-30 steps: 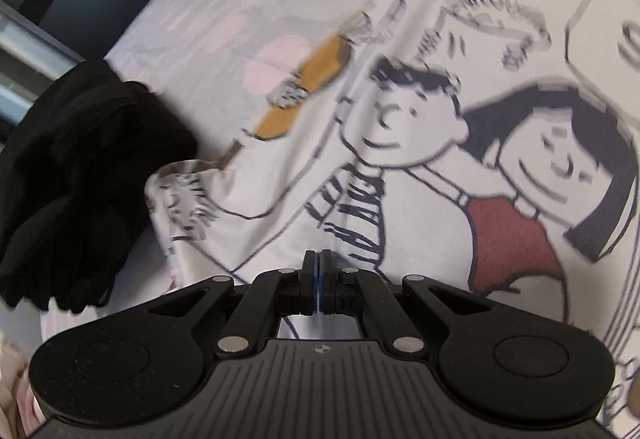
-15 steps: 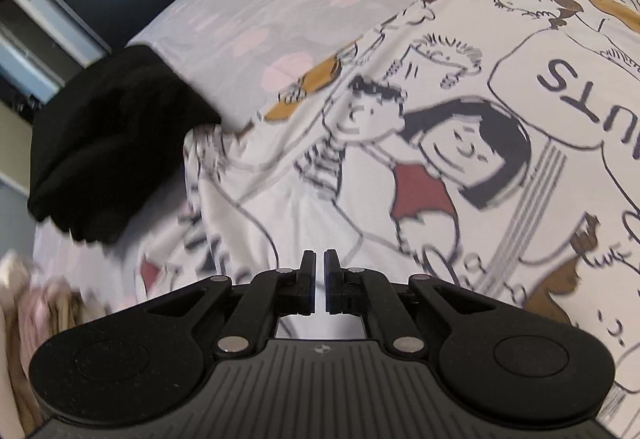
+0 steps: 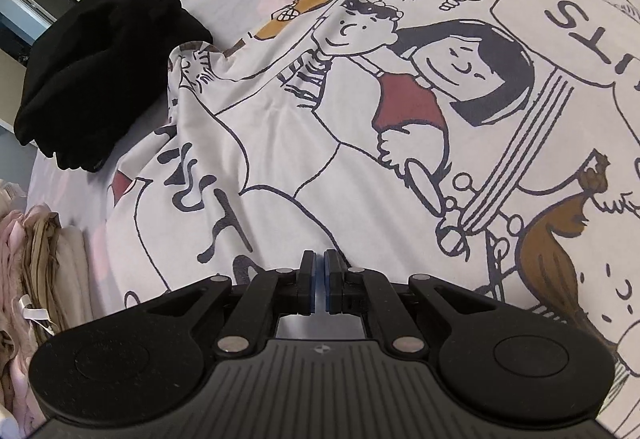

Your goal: Fold clothes

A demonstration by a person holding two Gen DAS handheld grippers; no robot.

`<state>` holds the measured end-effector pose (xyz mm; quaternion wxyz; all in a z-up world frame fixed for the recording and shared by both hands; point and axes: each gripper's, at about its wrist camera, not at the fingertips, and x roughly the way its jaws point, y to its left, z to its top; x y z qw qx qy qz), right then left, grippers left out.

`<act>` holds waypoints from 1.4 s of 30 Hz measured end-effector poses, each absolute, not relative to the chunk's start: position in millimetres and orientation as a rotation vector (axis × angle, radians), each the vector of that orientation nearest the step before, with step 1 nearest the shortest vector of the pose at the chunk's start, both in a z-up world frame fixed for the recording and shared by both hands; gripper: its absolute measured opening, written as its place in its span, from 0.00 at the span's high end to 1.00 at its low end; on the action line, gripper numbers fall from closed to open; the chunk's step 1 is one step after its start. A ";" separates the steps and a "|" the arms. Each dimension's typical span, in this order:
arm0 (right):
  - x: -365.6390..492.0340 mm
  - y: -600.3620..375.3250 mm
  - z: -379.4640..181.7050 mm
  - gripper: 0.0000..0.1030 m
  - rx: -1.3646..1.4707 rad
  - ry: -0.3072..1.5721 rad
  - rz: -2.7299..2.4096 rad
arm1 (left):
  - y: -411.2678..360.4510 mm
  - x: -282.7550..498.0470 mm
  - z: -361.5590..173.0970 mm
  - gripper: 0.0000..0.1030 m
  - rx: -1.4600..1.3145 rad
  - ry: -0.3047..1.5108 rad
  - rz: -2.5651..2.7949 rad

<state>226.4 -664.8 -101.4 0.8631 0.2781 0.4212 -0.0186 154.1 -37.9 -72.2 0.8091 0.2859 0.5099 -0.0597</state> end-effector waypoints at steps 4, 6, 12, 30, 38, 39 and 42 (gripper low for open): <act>228.6 -642.1 -95.5 0.66 0.545 0.922 0.144 | -39.7 156.3 -75.8 0.98 0.621 1.094 -0.122; 226.3 -634.5 -85.5 0.61 0.497 0.921 0.207 | -40.3 157.1 -76.0 0.98 0.620 1.095 -0.122; 211.9 -667.6 -64.9 0.59 0.615 0.747 0.013 | -39.5 155.3 -77.0 0.98 0.610 1.085 -0.116; 235.6 -634.4 -108.6 0.71 0.447 0.929 -0.094 | -44.5 157.8 -80.0 0.98 0.639 1.085 -0.106; 227.5 -655.5 -94.1 0.97 0.363 0.849 -0.248 | -45.7 157.8 -80.9 0.98 0.644 1.086 -0.103; 225.6 -663.6 -89.2 0.97 0.354 0.818 -0.303 | -45.8 157.8 -81.1 0.98 0.644 1.086 -0.103; 222.0 -685.8 -77.6 0.97 0.341 0.739 -0.435 | -46.6 158.3 -82.0 0.98 0.652 1.088 -0.102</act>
